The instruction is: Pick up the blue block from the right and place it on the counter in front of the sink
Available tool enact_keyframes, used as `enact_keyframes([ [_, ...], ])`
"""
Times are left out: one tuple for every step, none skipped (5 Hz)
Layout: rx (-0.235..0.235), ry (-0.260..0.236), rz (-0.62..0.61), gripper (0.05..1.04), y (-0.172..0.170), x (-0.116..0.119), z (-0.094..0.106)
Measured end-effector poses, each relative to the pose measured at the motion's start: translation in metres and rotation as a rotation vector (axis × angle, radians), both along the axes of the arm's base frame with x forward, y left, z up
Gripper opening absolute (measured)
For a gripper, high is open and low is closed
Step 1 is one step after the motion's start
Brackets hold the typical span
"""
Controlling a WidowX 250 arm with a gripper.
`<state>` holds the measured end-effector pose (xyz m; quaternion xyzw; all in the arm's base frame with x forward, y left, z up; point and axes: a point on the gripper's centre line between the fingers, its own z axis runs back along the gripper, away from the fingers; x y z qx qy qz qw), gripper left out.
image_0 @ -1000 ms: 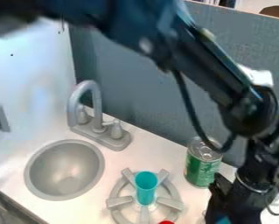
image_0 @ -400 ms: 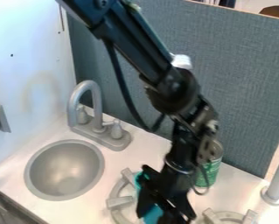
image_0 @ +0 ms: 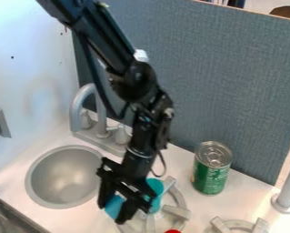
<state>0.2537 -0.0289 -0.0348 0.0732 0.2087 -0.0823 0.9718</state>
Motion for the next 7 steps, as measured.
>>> enact_keyframes([
  [0.016, 0.054, 0.098, 0.642, 0.037, -0.012, -0.009],
  [0.017, 0.106, 0.151, 0.642, 0.064, -0.021, -0.018],
  [0.009, 0.166, 0.148, 0.642, 0.076, -0.025, -0.034],
  [-0.011, 0.199, 0.123, 0.642, 0.076, -0.023, -0.049],
  [-0.019, 0.203, 0.101, 0.642, 0.074, -0.019, -0.059],
  [-0.041, 0.202, 0.077, 0.642, 0.066, -0.011, -0.063],
  [-0.051, 0.2, 0.089, 0.642, 0.063, -0.006, -0.064],
])
